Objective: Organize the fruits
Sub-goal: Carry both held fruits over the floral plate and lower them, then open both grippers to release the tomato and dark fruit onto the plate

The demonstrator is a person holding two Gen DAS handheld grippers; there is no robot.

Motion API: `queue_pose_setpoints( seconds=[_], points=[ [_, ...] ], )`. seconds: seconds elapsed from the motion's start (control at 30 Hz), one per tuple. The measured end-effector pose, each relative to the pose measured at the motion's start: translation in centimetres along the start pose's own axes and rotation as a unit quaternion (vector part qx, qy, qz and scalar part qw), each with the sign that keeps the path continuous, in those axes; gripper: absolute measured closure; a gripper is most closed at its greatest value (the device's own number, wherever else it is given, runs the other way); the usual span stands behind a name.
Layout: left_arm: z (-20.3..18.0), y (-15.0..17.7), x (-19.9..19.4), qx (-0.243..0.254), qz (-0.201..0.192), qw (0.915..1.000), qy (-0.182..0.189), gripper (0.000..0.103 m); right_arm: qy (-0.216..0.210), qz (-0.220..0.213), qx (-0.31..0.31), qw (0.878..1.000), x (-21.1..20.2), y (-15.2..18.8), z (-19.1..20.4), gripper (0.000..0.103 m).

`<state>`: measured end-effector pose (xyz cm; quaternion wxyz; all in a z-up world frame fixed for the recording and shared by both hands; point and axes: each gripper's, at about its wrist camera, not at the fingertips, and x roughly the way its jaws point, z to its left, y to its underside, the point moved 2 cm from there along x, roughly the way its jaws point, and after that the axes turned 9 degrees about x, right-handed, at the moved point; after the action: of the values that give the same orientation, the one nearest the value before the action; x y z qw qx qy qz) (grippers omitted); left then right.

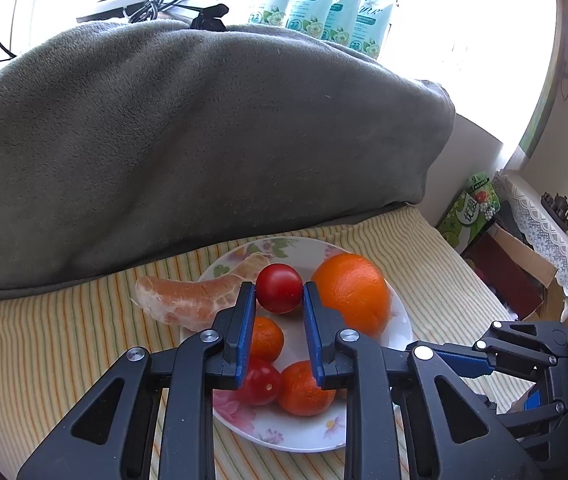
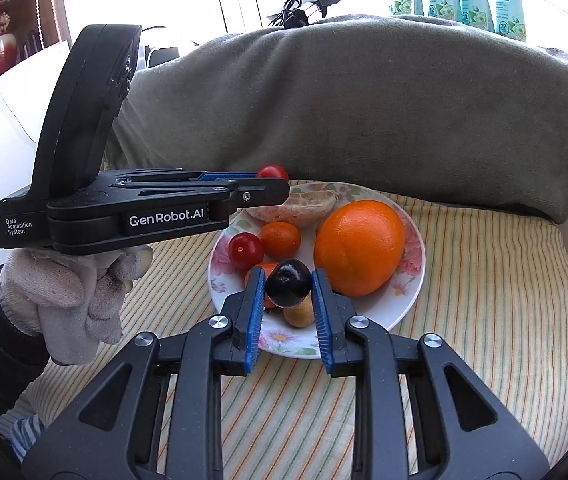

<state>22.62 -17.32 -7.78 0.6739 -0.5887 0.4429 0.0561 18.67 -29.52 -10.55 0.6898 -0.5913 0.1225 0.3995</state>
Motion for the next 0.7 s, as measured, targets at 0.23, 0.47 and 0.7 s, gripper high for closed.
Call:
queue_pose_setpoints(
  seconds=[0.23, 0.47, 0.7],
  points=[
    [-0.12, 0.01, -0.19, 0.002, -0.001, 1.0000, 0.000, 0.081, 0.004, -0.002, -0.003, 1.000, 0.07, -0.02, -0.02, 0.068],
    [-0.03, -0.07, -0.40, 0.001, -0.006, 1.0000, -0.003, 0.073, 0.005, -0.011, -0.006, 1.000, -0.24, -0.12, 0.06, 0.050],
    [-0.22, -0.25, -0.92, 0.001, -0.017, 0.9998, -0.008, 0.045, 0.009, -0.010, -0.013, 1.000, -0.24, 0.20, 0.29, 0.044]
  ],
)
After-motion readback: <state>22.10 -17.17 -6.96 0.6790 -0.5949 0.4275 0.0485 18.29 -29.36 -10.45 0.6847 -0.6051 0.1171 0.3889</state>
